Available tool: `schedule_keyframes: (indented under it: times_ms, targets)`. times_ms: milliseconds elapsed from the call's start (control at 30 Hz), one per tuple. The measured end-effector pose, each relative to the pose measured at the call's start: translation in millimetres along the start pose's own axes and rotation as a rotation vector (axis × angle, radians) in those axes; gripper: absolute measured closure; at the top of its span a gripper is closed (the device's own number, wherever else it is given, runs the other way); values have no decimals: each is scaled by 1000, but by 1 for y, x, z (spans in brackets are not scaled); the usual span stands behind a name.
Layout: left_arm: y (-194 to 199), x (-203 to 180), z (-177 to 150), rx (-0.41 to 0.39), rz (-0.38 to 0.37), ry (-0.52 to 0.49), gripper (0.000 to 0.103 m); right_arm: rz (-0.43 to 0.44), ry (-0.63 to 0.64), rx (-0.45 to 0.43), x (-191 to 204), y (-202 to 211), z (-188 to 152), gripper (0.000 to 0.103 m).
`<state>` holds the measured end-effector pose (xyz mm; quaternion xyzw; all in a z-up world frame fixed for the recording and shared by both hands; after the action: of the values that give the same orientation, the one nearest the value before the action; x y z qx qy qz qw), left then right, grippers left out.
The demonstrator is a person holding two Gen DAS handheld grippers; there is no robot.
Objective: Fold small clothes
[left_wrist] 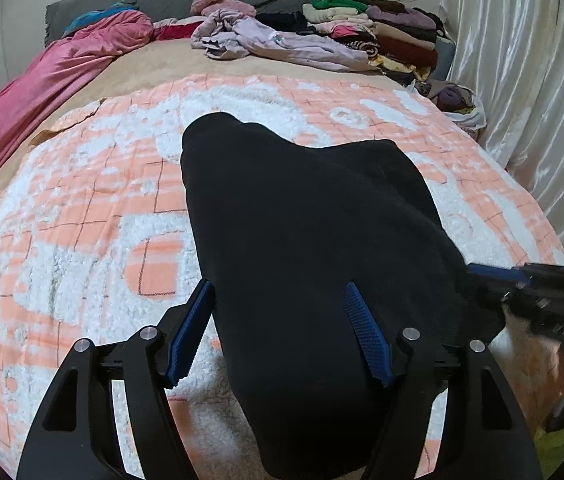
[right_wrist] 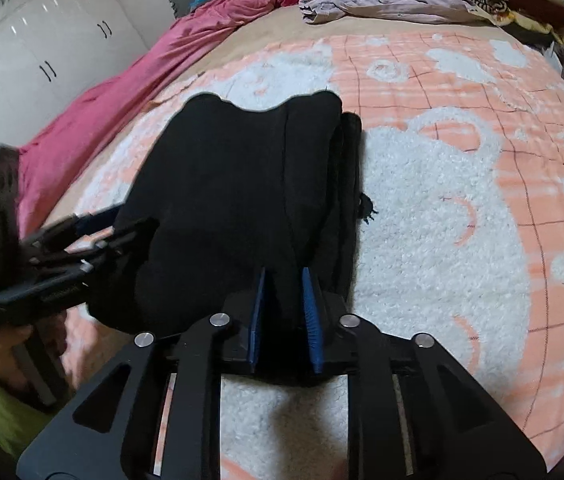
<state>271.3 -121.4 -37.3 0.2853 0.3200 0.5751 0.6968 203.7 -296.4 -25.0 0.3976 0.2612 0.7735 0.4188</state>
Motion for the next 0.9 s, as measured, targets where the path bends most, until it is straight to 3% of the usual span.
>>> schedule_keyframes:
  times_ms: [100,200,333,467,500,533,633,733,900]
  targets:
    - [-1,4,0,2,-7,6,34,-12,-17,-99,-5,21,16,86]
    - [-3,3,0,-1,-10,9,33,-27,-44,-146,-10,17,34,77]
    - [-3,2,-1,-9,-6,11,34,-67,-43,-114,-7,-16,52,63]
    - [-2,1,0,-9,-5,5,34,-84,-56,-60,-12,-47,54,62]
    - [-2,1,-1,-10,-5,5,34,-81,-49,-33,-12,-55,51,66]
    - [-2,1,-1,-11,-5,3,34,-73,-39,-28,-11,-57,48,79]
    - [-1,-1,0,-13,-7,3,34,-96,-41,-58,-11,-45,50,91]
    - [2,-7,4,-21,-11,-11,34,-127,-44,-102,-12,-31,54,93]
    - [-2,-14,6,-20,2,-30,32,-180,-47,-58,-24,-52,47,92]
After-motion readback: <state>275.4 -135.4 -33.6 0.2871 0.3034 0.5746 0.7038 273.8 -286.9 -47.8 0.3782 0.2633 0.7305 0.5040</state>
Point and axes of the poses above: each gripper's, at about its wrist camera, not at the fingertips, and y roughly against the way its jaws point, x to its left, z to its top, the point moved 4 cm from there along -y, roughly the way its jaws point, and after that the axes turned 1 degree about y, right-handed, at the moved point
